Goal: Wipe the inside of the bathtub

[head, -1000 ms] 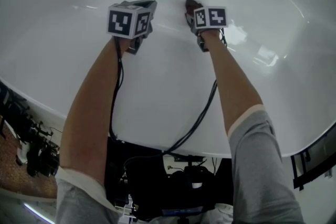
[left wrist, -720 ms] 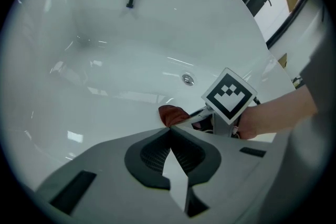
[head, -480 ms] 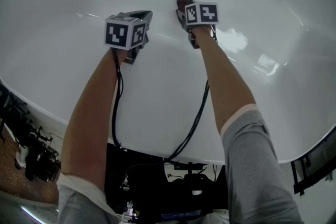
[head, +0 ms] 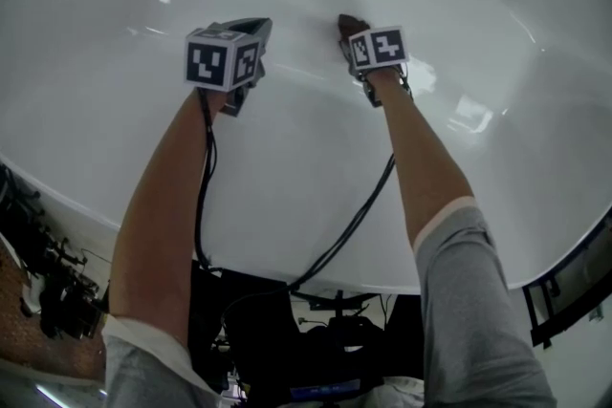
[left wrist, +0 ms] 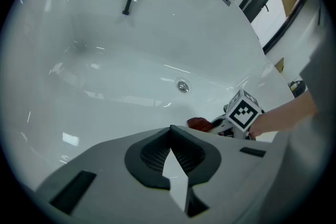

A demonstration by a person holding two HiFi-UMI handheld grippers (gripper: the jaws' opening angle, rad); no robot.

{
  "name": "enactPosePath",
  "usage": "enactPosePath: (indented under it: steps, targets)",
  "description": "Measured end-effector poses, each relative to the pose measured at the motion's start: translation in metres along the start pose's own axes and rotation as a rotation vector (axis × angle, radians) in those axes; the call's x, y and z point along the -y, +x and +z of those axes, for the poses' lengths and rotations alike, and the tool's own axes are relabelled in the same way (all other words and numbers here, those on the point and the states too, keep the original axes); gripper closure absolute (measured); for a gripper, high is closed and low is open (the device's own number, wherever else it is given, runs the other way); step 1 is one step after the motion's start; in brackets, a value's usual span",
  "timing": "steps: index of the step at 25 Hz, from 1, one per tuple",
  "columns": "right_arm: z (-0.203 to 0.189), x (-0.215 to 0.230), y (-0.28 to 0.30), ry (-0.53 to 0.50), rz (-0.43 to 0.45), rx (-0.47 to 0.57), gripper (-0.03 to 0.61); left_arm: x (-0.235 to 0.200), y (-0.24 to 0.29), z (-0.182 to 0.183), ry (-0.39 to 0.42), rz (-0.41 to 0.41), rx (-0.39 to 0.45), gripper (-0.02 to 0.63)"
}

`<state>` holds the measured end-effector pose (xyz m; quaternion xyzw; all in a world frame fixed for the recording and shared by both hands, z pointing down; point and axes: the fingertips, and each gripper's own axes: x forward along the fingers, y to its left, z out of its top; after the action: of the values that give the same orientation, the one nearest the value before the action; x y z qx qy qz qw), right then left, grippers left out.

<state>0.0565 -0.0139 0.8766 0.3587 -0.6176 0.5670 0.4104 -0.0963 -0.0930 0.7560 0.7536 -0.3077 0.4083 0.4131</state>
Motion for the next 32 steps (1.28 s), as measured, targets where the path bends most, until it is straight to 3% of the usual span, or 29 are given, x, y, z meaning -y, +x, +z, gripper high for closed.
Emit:
enactPosePath:
  steps: [3, 9, 12, 15, 19, 23, 26, 32]
  targets:
    - [0.009, -0.062, 0.024, -0.140, 0.080, -0.043, 0.479, -0.005, 0.001, -0.004, 0.000, 0.013, -0.001, 0.607]
    - [0.021, -0.137, 0.053, -0.219, 0.195, -0.078, 0.477, -0.023, -0.005, -0.012, -0.002, 0.040, -0.012, 0.607]
    - [0.008, -0.138, 0.052, -0.256, 0.215, -0.115, 0.479, -0.027, -0.007, -0.015, -0.011, 0.040, -0.021, 0.607]
    - [-0.031, -0.117, 0.043, -0.279, 0.226, -0.202, 0.479, -0.021, -0.011, -0.014, -0.016, 0.029, -0.018, 0.607]
    - [-0.082, -0.068, 0.023, -0.174, 0.235, -0.279, 0.479, -0.013, -0.013, -0.008, -0.020, 0.015, 0.002, 0.607]
    - [-0.090, -0.051, 0.017, -0.151, 0.209, -0.326, 0.479, -0.012, -0.010, 0.000, -0.014, 0.007, 0.024, 0.607]
    - [-0.085, -0.073, 0.020, -0.181, 0.210, -0.346, 0.480, -0.018, -0.017, -0.008, -0.022, 0.019, 0.024, 0.607]
    - [-0.043, -0.147, 0.045, -0.212, 0.285, -0.275, 0.479, -0.033, -0.024, -0.018, -0.035, 0.028, 0.016, 0.607]
